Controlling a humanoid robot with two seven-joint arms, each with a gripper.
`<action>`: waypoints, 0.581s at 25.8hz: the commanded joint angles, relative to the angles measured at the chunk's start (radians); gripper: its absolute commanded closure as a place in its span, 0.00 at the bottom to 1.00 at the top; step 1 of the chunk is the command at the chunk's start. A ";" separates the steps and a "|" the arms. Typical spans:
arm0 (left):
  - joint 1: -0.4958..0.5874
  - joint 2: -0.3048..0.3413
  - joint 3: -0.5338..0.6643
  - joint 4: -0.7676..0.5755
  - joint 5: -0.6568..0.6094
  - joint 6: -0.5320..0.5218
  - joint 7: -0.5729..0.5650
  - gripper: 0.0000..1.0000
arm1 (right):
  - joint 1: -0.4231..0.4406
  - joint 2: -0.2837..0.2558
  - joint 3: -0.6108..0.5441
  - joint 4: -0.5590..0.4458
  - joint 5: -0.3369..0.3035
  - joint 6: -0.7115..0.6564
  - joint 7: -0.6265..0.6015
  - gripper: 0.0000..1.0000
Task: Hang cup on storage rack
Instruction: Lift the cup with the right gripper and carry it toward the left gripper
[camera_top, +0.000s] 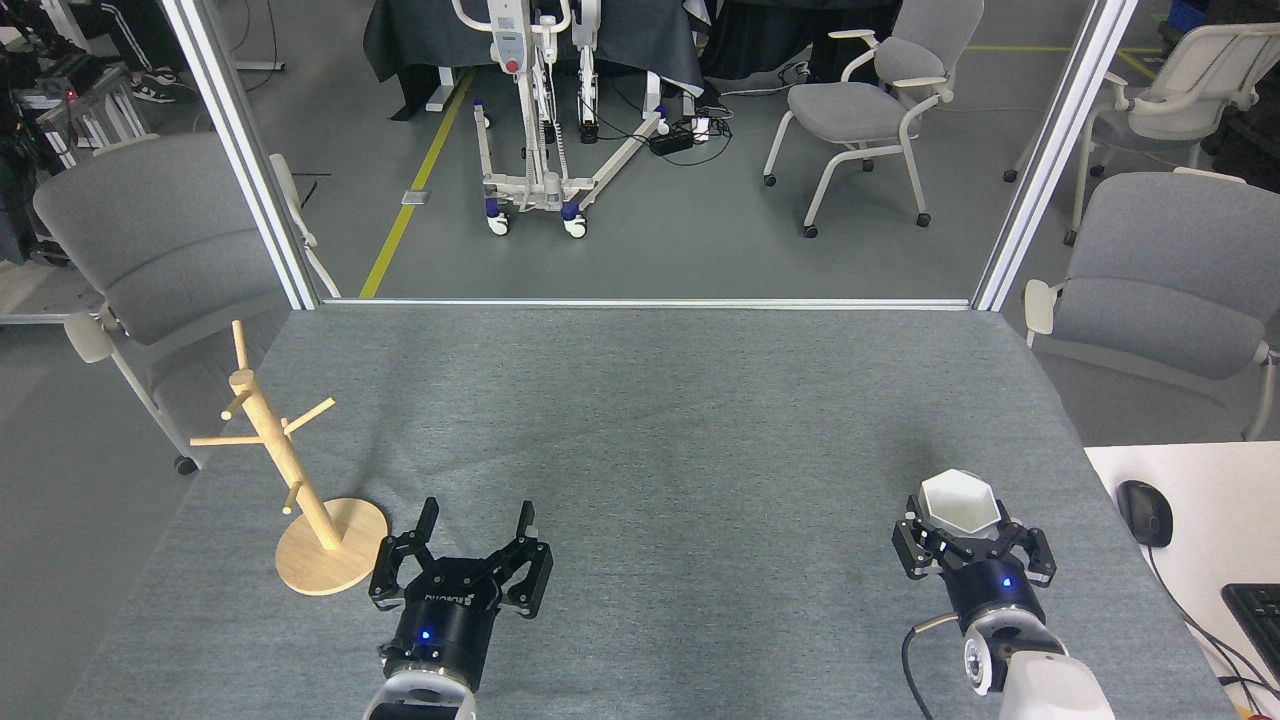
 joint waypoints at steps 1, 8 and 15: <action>0.004 -0.001 0.000 -0.001 -0.001 0.000 0.001 0.01 | -0.020 0.000 0.006 0.025 0.000 0.000 0.000 0.02; 0.005 -0.001 0.000 -0.007 -0.001 0.000 0.001 0.01 | -0.040 -0.002 0.015 0.043 0.000 0.000 0.000 0.03; 0.007 -0.001 0.002 -0.008 -0.001 0.002 0.001 0.01 | -0.046 -0.003 0.015 0.048 0.007 0.000 -0.001 0.24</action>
